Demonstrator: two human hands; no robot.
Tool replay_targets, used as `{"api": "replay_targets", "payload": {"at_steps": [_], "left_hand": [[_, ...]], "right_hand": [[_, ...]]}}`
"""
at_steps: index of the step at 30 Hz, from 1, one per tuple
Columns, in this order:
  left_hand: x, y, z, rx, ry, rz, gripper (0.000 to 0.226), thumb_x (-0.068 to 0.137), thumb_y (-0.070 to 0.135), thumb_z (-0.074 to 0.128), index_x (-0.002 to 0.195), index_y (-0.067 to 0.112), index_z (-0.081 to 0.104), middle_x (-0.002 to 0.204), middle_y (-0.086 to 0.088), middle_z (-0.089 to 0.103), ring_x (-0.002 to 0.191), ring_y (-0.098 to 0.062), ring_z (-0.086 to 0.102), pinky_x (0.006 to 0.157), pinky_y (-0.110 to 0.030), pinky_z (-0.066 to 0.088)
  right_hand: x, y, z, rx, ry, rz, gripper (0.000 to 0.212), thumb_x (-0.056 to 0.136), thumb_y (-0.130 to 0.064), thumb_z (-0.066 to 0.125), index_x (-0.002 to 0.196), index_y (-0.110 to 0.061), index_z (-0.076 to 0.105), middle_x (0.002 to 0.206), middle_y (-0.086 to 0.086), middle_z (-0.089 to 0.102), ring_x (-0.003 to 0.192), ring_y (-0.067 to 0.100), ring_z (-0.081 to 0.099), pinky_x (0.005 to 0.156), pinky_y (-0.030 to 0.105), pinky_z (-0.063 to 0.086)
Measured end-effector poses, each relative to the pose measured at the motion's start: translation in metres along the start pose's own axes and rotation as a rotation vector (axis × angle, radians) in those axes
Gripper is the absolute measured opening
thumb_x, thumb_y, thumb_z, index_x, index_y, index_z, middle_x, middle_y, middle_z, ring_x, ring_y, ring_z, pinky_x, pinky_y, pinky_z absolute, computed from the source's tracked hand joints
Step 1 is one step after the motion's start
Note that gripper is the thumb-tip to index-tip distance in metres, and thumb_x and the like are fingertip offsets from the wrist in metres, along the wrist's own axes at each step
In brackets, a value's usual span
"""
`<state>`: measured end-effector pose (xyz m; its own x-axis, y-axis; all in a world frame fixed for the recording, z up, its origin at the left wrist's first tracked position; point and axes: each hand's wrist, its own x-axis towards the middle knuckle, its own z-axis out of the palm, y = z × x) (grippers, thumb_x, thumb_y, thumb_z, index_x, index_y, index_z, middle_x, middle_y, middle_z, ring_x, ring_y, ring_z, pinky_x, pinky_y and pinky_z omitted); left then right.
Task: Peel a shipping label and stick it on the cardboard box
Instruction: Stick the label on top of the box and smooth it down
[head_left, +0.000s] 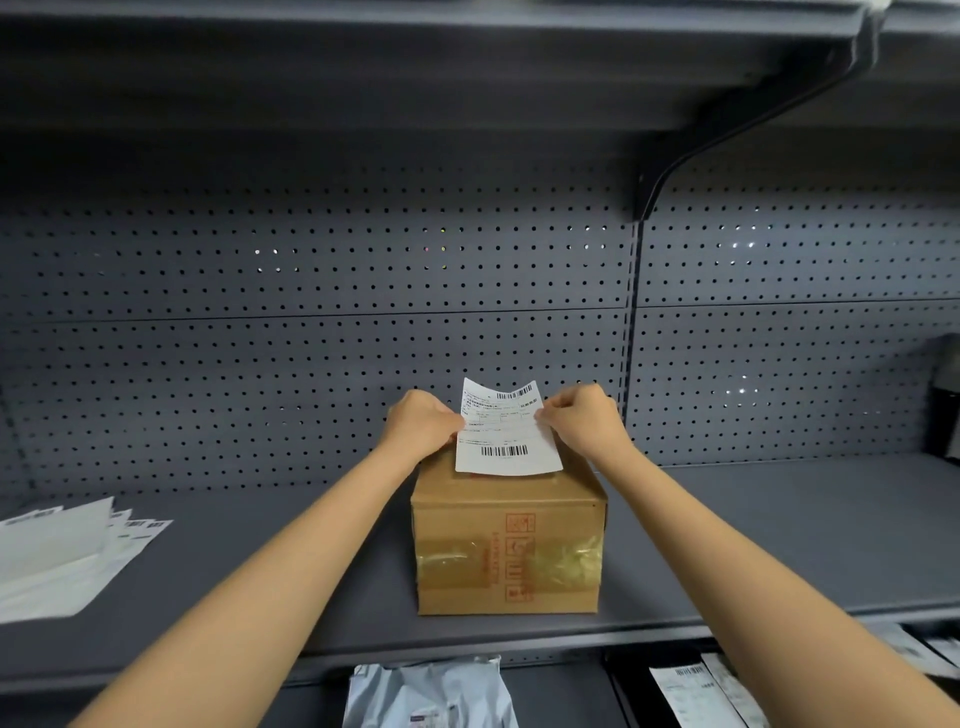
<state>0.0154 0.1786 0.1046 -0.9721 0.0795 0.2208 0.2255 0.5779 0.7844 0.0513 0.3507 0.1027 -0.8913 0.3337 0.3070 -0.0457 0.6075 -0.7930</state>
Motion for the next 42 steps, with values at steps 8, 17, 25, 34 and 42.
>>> {"api": "replay_targets", "payload": {"at_steps": [8, 17, 25, 34, 42], "left_hand": [[0.005, -0.005, 0.006, 0.093, -0.021, 0.029, 0.019, 0.077, 0.010, 0.056, 0.059, 0.011, 0.048, 0.071, -0.009, 0.050, 0.068, -0.019, 0.042, 0.049, -0.024, 0.029], [0.009, -0.010, 0.009, 0.117, -0.023, 0.024, 0.038, 0.077, 0.007, 0.054, 0.046, 0.015, 0.034, 0.059, -0.008, 0.046, 0.065, -0.020, 0.043, 0.050, -0.024, 0.028], [0.012, -0.012, 0.017, 0.207, -0.009, 0.089, 0.014, 0.076, 0.001, 0.049, 0.065, 0.010, 0.048, 0.076, -0.009, 0.051, 0.072, -0.020, 0.042, 0.050, -0.025, 0.026], [0.010, -0.012, 0.019, 0.261, -0.030, 0.117, 0.020, 0.078, 0.000, 0.049, 0.059, 0.009, 0.047, 0.070, -0.012, 0.052, 0.067, -0.022, 0.046, 0.051, -0.027, 0.031], [0.007, -0.012, 0.018, 0.364, -0.041, 0.132, 0.015, 0.077, 0.009, 0.052, 0.062, 0.007, 0.049, 0.071, -0.010, 0.061, 0.072, -0.028, 0.062, 0.066, -0.037, 0.051]], "right_hand": [[-0.006, 0.000, 0.002, -0.056, -0.004, -0.012, 0.017, 0.083, -0.012, 0.057, 0.089, -0.004, 0.070, 0.080, 0.004, 0.061, 0.078, 0.020, 0.056, 0.068, 0.026, 0.042], [-0.008, 0.003, 0.004, -0.098, -0.017, -0.002, 0.014, 0.082, -0.011, 0.056, 0.088, -0.005, 0.068, 0.081, 0.004, 0.059, 0.081, 0.021, 0.055, 0.071, 0.028, 0.044], [-0.006, 0.006, 0.006, -0.130, -0.012, -0.016, 0.013, 0.080, -0.009, 0.057, 0.089, -0.007, 0.065, 0.082, 0.003, 0.059, 0.082, 0.021, 0.056, 0.073, 0.027, 0.045], [-0.005, 0.008, 0.009, -0.163, -0.035, -0.027, 0.017, 0.079, -0.010, 0.062, 0.095, -0.006, 0.063, 0.102, 0.013, 0.068, 0.094, 0.026, 0.061, 0.074, 0.028, 0.045], [-0.004, 0.009, 0.008, -0.168, -0.030, -0.025, 0.022, 0.080, -0.013, 0.063, 0.100, -0.005, 0.062, 0.105, 0.014, 0.067, 0.096, 0.025, 0.060, 0.074, 0.027, 0.044]]}}
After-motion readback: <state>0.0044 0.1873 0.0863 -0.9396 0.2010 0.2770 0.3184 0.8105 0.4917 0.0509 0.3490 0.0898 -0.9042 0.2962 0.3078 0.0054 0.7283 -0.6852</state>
